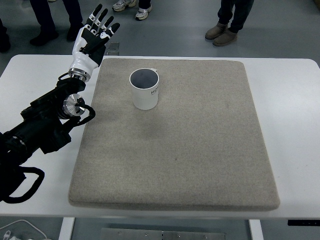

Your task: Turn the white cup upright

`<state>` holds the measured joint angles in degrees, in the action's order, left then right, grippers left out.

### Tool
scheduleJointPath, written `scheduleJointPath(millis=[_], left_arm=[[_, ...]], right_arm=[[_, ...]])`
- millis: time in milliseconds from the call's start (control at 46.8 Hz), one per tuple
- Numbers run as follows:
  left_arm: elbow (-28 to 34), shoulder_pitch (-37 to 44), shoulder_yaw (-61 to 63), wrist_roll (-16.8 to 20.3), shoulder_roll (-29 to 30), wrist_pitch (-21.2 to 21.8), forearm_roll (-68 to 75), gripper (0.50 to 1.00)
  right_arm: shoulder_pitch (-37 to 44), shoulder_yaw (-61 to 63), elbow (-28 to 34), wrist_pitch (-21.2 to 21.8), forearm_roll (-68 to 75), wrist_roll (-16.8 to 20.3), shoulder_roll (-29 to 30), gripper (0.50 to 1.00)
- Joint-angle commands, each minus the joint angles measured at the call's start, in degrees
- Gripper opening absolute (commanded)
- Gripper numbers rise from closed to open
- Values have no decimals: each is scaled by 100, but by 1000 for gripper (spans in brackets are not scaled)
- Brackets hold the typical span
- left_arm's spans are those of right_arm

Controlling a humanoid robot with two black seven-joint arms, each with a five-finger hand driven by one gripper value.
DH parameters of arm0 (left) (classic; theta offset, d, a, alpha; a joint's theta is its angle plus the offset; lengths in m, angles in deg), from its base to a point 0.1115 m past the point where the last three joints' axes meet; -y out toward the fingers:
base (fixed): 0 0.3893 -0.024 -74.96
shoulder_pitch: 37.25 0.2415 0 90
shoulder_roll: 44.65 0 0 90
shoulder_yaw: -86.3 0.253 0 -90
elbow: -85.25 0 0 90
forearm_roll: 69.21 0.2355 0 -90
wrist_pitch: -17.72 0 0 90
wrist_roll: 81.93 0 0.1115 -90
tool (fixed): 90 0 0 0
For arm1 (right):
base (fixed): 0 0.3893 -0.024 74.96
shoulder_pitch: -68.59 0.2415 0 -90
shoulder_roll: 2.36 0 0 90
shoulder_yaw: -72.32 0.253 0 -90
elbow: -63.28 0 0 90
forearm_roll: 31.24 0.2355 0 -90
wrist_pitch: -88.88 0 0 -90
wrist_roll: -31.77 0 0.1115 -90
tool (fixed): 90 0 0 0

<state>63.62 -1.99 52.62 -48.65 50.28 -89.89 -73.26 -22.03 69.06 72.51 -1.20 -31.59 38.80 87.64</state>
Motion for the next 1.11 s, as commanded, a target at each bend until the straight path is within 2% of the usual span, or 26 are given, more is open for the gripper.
scheduleJointPath(millis=[0,214,384,534,747,1089], left_arm=[[0,-2,-7,-505,8,3,-298,986],[9,-28,-51,-1402,35,47,-667,986],[18,-2,-666,-2070,43,117,-782,986],[97,7,-1132,-2492,43,293,-782,990],[115,16,-1440,-2888,8,328,-791,992],[115,25,-1554,-2888,-18,284,-984,992]], right_arm=[[0,0,0,0,0,0,0,930],[0,0,0,0,0,0,0,930],[0,0,0,0,0,0,0,930],[0,0,0,0,0,0,0,930],[0,9,0,0,0,0,0,930],[0,9,0,0,0,0,0,930]])
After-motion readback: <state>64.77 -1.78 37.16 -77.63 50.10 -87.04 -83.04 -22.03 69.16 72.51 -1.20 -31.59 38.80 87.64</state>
